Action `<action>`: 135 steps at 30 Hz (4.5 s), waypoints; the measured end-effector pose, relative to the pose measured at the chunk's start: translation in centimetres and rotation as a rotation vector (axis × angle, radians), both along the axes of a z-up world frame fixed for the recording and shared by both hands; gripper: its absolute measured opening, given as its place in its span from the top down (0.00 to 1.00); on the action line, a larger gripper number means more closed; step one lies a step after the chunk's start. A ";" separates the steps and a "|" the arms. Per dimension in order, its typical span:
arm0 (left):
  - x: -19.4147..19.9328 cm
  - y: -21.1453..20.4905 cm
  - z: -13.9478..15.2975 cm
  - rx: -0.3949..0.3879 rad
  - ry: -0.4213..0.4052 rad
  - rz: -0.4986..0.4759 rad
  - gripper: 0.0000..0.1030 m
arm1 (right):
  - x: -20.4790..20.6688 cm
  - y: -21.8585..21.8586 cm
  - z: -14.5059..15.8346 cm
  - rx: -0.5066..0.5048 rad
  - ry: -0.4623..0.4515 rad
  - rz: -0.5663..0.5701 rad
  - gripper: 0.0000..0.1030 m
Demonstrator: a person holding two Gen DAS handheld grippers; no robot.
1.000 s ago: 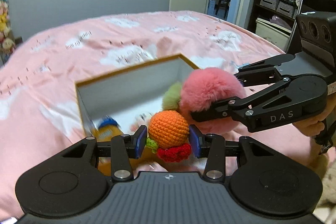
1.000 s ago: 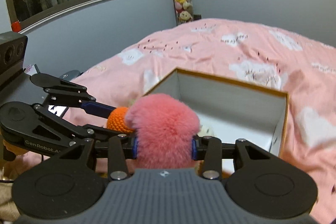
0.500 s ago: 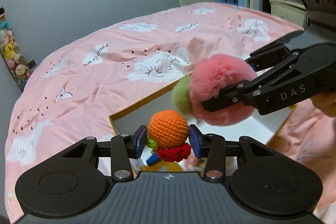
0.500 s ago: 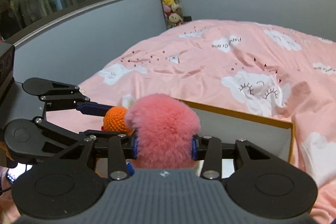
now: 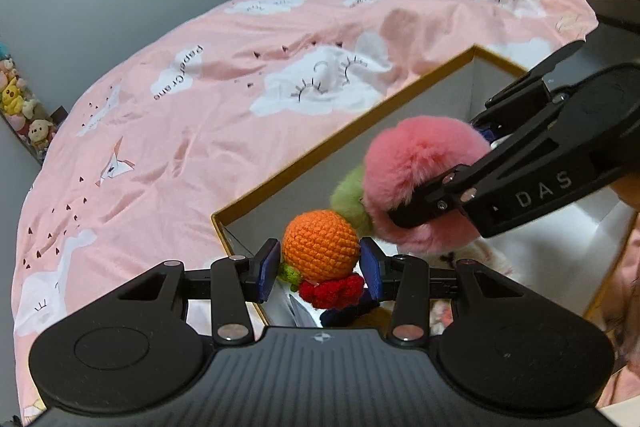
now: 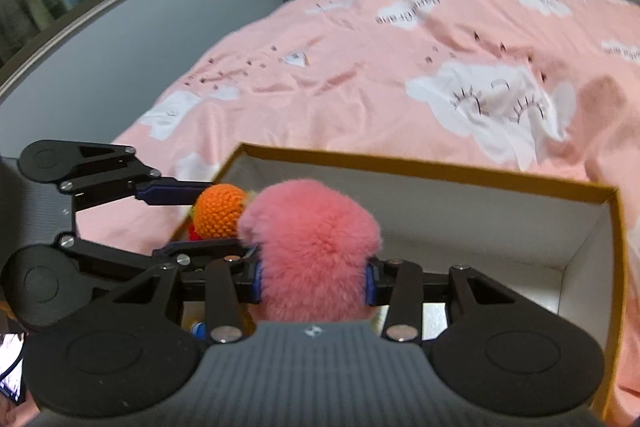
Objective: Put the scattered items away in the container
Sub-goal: 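Lift and carry the orange ball with left tool while right tool carries the pompom to the box, then lower the orange ball into the box and open left tool while right tool releases the pompom, then move left tool to the light pink pouch while right tool approaches the black rectangular case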
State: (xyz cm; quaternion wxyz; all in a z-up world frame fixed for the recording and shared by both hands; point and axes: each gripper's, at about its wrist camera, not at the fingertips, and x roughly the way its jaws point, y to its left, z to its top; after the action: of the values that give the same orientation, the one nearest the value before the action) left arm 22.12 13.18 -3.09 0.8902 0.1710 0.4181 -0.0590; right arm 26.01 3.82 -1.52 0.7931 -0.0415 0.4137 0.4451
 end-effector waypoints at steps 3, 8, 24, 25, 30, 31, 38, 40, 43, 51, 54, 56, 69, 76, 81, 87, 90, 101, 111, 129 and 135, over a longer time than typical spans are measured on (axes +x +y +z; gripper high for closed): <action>0.7 -0.2 -0.8 0.036 0.016 -0.010 0.52 | 1.0 0.5 -1.1 -0.008 0.038 -0.018 0.55; 1.9 -0.5 -2.1 0.109 0.042 -0.011 0.51 | 2.1 1.3 -2.4 -0.022 0.085 -0.022 0.55; 2.5 -0.5 -3.4 0.167 0.105 -0.051 0.44 | 4.4 3.3 -5.1 -0.027 0.270 -0.041 0.51; 2.4 -0.5 -3.3 0.163 0.103 -0.051 0.44 | 4.3 3.3 -5.1 -0.026 0.271 -0.041 0.51; 1.8 -0.2 -2.7 0.140 0.088 -0.041 0.44 | 3.9 3.0 -4.7 -0.042 0.229 -0.036 0.48; 1.6 -0.1 -2.6 0.134 0.086 -0.041 0.45 | 3.9 2.9 -4.6 -0.047 0.229 -0.034 0.48; 0.0 -0.3 -1.8 0.104 0.050 -0.018 0.46 | 3.8 2.8 -5.3 -0.056 0.282 -0.013 0.71; -0.3 -0.2 -1.6 0.088 0.042 -0.006 0.46 | 3.8 3.1 -5.6 -0.054 0.303 -0.012 0.73; -0.7 -0.1 -1.5 0.069 0.036 0.007 0.46 | 3.7 3.6 -6.5 -0.057 0.366 -0.001 0.75; -1.4 -0.5 -1.6 0.059 0.035 0.021 0.46 | 2.7 3.8 -6.3 -0.101 0.342 0.007 0.75; -1.7 -0.6 -1.5 0.059 0.032 0.023 0.46 | 2.0 3.5 -5.3 -0.108 0.292 0.018 0.73; -2.1 -0.6 -1.4 0.055 0.027 0.026 0.46 | 1.6 3.4 -4.7 -0.111 0.263 0.019 0.73; -5.8 -1.4 1.5 -0.038 -0.038 0.106 0.46 | -2.9 0.4 0.0 -0.058 0.018 0.018 0.59; -9.2 -2.4 3.6 -0.068 -0.099 0.113 0.46 | -6.4 -2.2 2.2 0.025 -0.134 0.014 0.54; -11.6 -3.7 4.3 -0.057 -0.133 0.079 0.44 | -9.3 -4.3 2.9 0.078 -0.193 0.028 0.52; -14.1 -4.7 3.6 -0.059 -0.109 0.076 0.43 | -12.2 -6.9 2.6 0.104 -0.186 0.038 0.51; -15.2 -5.0 2.7 -0.062 -0.080 0.083 0.43 | -13.4 -8.1 2.2 0.106 -0.195 0.016 0.52; -17.2 -7.3 0.0 -0.051 -0.003 0.068 0.43 | -15.9 -9.8 -1.7 -0.002 -0.164 -0.033 0.55; -16.9 -9.5 -2.6 0.094 0.088 0.075 0.43 | -16.7 -9.9 -3.3 -0.061 -0.150 -0.026 0.55; -16.6 -9.1 -3.8 0.097 0.091 0.106 0.54 | -16.8 -9.5 -4.2 -0.106 -0.120 -0.026 0.53; -17.3 -7.4 -2.5 -0.016 0.057 0.146 0.56 | -16.9 -8.9 -4.5 -0.115 -0.113 -0.002 0.53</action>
State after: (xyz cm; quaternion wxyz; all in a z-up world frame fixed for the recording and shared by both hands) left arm 4.82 5.82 -5.58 0.8812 0.1311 0.4543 -0.0020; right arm 9.11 -5.12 -5.97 0.8120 -0.1118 0.3930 0.4168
